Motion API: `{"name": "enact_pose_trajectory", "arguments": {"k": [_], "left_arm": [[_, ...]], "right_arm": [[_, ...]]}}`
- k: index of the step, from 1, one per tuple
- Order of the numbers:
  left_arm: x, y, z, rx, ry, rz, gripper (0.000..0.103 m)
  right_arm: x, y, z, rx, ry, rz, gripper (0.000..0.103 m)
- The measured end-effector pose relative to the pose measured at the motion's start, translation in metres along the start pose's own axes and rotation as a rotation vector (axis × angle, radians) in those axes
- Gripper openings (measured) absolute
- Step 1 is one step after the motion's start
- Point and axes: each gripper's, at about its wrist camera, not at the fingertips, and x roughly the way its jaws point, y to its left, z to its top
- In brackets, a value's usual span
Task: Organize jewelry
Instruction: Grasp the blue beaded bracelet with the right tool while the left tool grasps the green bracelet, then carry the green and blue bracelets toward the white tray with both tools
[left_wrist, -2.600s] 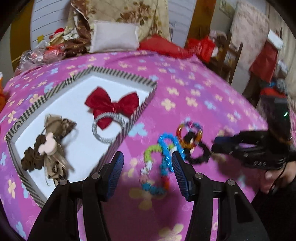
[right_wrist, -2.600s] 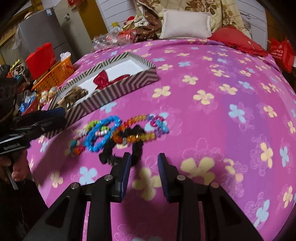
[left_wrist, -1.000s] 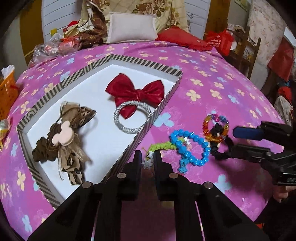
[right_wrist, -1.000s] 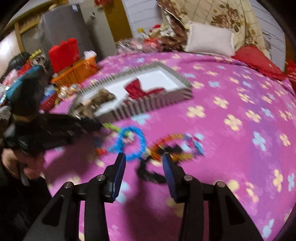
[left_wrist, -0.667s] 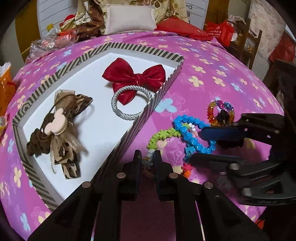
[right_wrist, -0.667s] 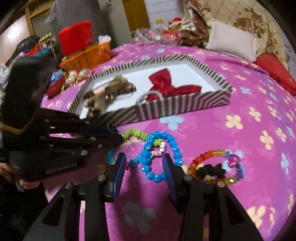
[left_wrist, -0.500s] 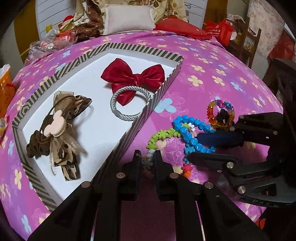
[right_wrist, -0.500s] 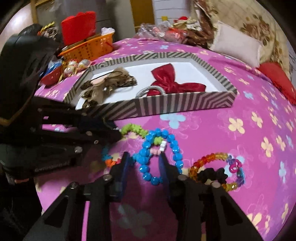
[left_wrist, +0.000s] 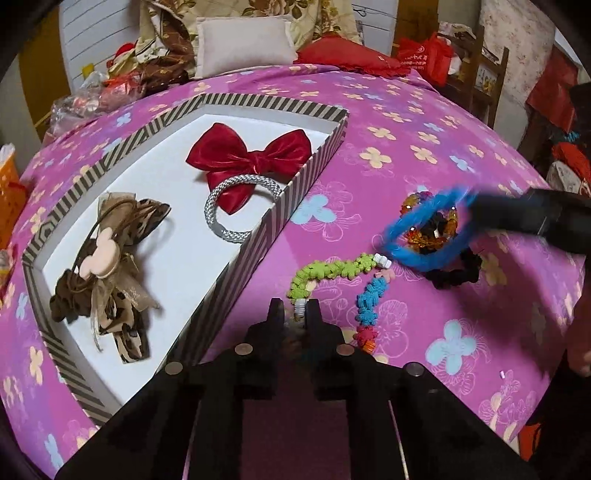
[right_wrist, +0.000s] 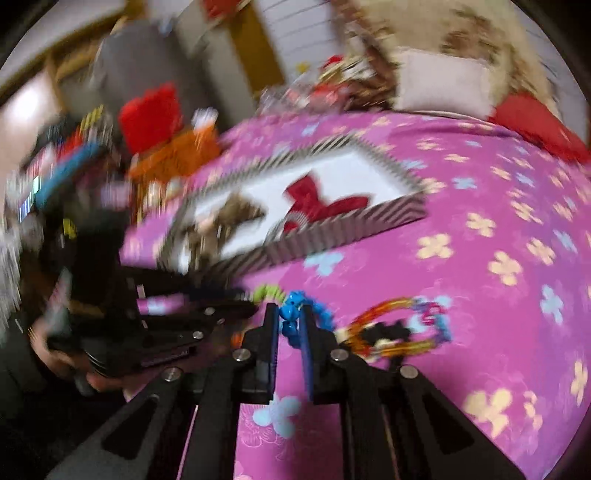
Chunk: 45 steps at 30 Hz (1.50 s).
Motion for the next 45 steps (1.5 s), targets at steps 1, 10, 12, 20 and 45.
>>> {"name": "enact_pose_trajectory", "arguments": {"k": [1, 10, 12, 20, 45], "left_arm": [[-0.001, 0.000, 0.000, -0.004, -0.003, -0.003, 0.000], [-0.058, -0.009, 0.001, -0.049, -0.185, -0.138, 0.000], [-0.071, -0.012, 0.000, -0.054, -0.224, -0.163, 0.000], [-0.097, -0.010, 0.007, -0.093, -0.323, -0.215, 0.000], [-0.093, -0.004, 0.008, -0.132, -0.349, -0.185, 0.000]], "right_arm": [[-0.011, -0.008, 0.002, 0.045, -0.031, 0.007, 0.011], [-0.086, -0.027, 0.007, 0.178, -0.163, -0.038, 0.011], [-0.090, -0.026, -0.001, 0.182, -0.155, -0.069, 0.011], [-0.060, -0.030, -0.019, 0.157, -0.015, -0.227, 0.011], [-0.044, -0.030, -0.020, 0.116, 0.022, -0.338, 0.011]]}}
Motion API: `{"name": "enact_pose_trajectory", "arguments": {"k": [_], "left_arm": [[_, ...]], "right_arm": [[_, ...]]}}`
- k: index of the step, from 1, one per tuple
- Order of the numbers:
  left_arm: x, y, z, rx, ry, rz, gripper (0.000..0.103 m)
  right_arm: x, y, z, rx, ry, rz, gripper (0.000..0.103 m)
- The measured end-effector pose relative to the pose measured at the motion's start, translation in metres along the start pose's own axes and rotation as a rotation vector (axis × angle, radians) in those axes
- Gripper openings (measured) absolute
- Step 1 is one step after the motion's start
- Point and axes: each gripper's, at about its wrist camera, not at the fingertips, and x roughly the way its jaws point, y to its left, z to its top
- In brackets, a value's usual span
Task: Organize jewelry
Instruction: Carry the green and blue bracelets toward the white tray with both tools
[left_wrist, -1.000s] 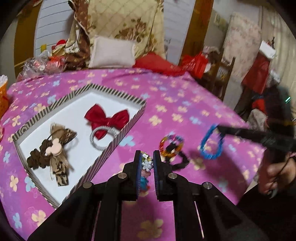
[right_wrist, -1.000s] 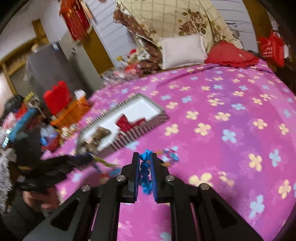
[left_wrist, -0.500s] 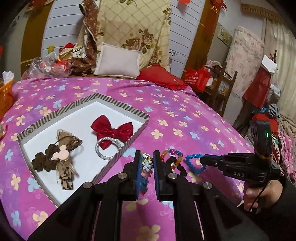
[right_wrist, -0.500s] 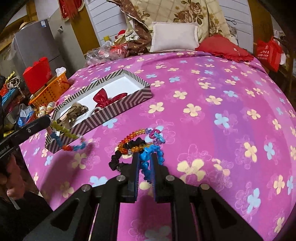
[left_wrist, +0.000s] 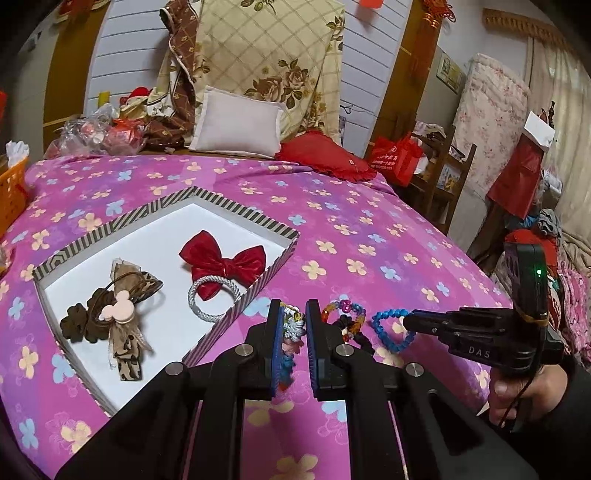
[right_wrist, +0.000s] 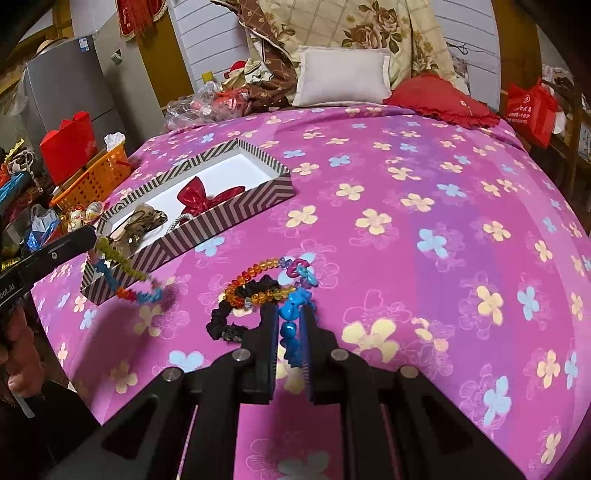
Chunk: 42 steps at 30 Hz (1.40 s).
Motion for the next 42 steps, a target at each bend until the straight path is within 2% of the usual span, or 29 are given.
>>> {"name": "enact_pose_trajectory", "arguments": {"k": [10, 18, 24, 42], "left_arm": [[0.013, -0.014, -0.002, 0.017, 0.015, 0.017, 0.000], [0.029, -0.024, -0.010, 0.059, 0.057, 0.141, 0.000], [0.037, -0.023, -0.011, 0.058, 0.081, 0.202, 0.000], [0.025, -0.008, -0.001, 0.008, 0.043, 0.230, 0.000]], "right_arm": [[-0.007, -0.004, 0.000, -0.003, -0.015, -0.024, 0.011], [-0.015, -0.008, 0.001, -0.010, -0.050, -0.050, 0.011], [-0.023, -0.009, 0.004, -0.002, -0.093, -0.051, 0.011], [-0.026, 0.002, 0.012, -0.011, -0.156, -0.021, 0.011]]}}
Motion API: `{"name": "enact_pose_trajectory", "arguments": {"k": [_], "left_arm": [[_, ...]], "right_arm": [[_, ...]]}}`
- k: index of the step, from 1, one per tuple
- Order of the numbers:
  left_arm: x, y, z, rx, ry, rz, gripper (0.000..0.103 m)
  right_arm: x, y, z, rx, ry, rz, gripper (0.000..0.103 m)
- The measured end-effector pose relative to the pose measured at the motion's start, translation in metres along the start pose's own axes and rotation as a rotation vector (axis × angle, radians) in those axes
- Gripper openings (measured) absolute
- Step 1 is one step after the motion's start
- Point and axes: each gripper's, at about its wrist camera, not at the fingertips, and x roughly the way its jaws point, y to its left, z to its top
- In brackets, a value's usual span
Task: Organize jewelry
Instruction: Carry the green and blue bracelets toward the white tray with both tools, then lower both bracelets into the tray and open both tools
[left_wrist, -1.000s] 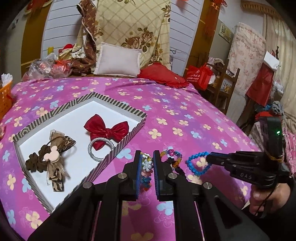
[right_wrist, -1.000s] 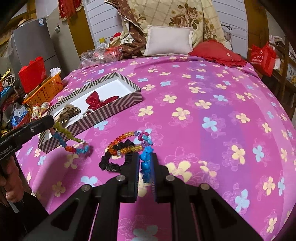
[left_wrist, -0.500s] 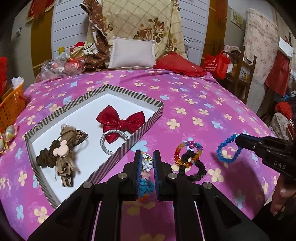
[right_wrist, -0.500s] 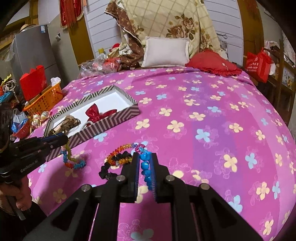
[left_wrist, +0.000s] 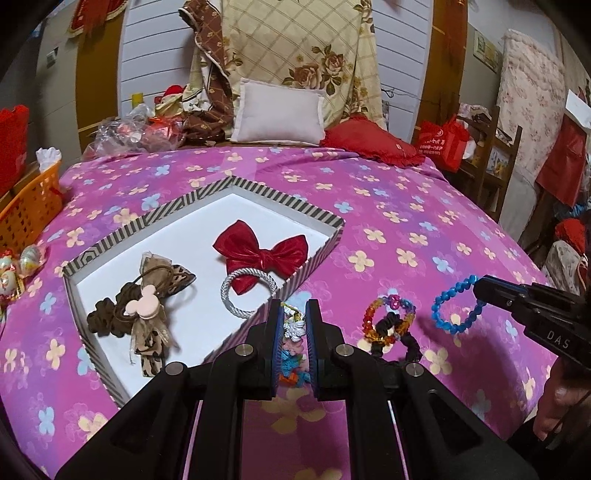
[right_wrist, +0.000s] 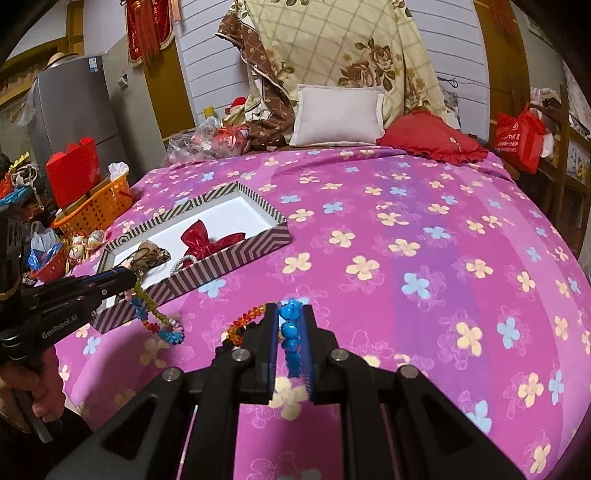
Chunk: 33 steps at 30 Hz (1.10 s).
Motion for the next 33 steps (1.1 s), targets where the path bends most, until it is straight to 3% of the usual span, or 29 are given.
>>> {"name": "enact_pose_trajectory", "arguments": {"k": [11, 33], "left_arm": [[-0.003, 0.015, 0.012, -0.040, -0.021, 0.006, 0.000], [-0.012, 0.082, 0.053, -0.191, -0.135, -0.005, 0.000]], "right_arm": [[0.006, 0.002, 0.017, 0.005, -0.002, -0.004, 0.011], [0.059, 0.034, 0.096, -0.018, -0.067, 0.061, 0.011]]}}
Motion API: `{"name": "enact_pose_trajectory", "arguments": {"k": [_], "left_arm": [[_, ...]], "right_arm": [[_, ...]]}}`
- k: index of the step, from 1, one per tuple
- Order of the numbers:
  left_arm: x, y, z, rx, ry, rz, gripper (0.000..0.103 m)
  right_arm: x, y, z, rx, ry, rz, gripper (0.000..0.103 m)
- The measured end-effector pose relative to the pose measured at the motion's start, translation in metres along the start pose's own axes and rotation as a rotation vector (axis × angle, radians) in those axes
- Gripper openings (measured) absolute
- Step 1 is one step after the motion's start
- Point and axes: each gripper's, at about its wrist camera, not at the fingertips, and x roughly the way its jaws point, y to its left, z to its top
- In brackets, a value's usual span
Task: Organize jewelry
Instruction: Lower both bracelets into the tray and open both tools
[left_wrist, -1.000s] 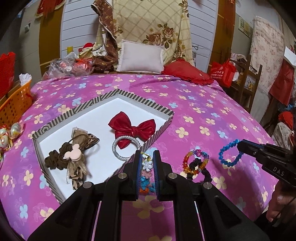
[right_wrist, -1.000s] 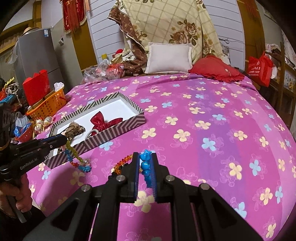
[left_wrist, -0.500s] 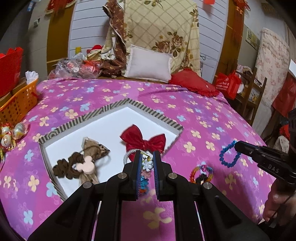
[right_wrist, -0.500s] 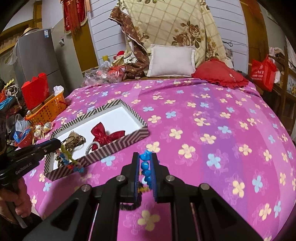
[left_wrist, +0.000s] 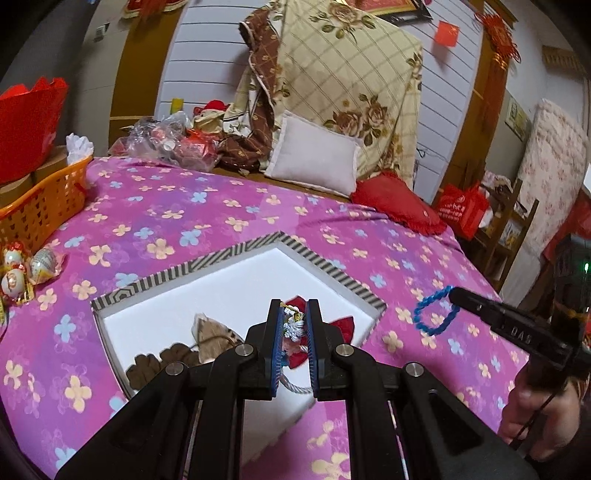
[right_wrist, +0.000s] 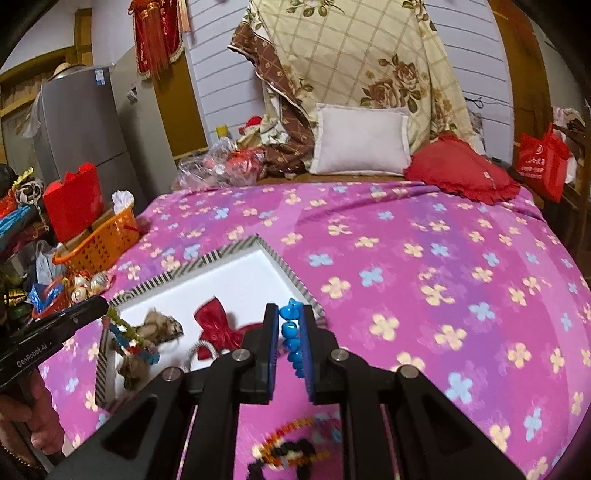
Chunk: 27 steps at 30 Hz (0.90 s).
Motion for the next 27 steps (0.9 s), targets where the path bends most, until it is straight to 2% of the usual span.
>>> {"name": "enact_pose_trajectory", "arguments": {"k": [9, 19, 27], "left_arm": [[0.011, 0.028, 0.005, -0.058, 0.013, 0.035, 0.000], [0.029, 0.043, -0.001, -0.095, 0.065, 0.038, 0.000], [0.050, 0.066, -0.003, -0.154, 0.130, 0.086, 0.000]], "right_arm": [[0.036, 0.015, -0.003, 0.027, 0.037, 0.072, 0.011], [0.063, 0.046, 0.003, 0.012, 0.052, 0.154, 0.011], [0.094, 0.065, -0.002, 0.027, 0.086, 0.228, 0.011]]}}
